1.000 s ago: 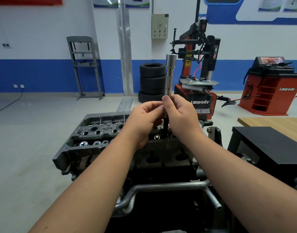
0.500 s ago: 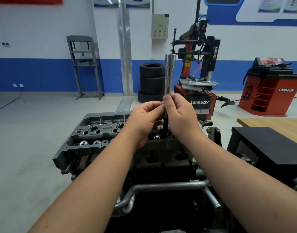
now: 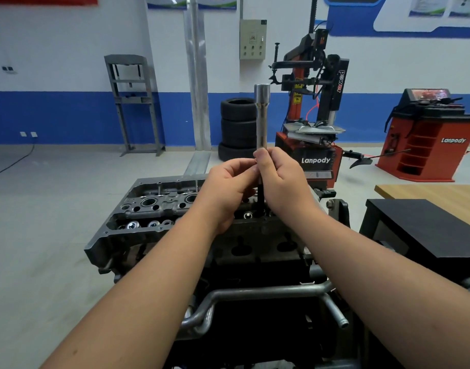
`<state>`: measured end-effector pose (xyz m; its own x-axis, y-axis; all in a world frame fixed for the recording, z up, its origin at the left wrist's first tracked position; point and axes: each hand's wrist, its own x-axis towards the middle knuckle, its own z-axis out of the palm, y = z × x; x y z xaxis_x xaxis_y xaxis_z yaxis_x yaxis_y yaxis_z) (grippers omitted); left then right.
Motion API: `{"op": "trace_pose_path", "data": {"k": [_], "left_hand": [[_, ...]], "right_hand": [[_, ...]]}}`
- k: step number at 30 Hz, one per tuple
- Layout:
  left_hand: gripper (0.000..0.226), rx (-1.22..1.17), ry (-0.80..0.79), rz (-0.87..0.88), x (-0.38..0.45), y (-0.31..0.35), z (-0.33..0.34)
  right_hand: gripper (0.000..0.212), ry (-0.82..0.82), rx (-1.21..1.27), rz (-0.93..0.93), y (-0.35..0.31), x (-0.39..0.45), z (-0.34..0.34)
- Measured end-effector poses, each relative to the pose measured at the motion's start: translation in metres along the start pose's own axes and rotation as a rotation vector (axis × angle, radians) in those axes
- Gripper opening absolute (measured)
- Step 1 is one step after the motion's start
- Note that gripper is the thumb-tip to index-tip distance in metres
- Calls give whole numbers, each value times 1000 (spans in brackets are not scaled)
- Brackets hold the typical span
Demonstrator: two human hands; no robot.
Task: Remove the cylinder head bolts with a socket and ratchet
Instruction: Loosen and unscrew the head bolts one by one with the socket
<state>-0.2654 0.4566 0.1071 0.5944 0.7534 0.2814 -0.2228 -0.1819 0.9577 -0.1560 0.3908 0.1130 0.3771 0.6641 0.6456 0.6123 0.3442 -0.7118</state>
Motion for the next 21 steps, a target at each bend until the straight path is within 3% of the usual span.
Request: {"op": "trace_pose_path", "data": {"k": [4,12,16,21], "left_hand": [[18,2,38,16,0,-2,0],[21,21,-22,-3,1,-1,0],[13,45,-11,4,2,-2,0],[21,45,2,15,0,-1,1]], "right_hand": [[21,-16,34,59,-2,6,-1],[29,-86,-154,-59,-2,16,-14],[34,-85,-188,-56,6,10,-14],[25,-98,-213,-55,6,7,-14]]}}
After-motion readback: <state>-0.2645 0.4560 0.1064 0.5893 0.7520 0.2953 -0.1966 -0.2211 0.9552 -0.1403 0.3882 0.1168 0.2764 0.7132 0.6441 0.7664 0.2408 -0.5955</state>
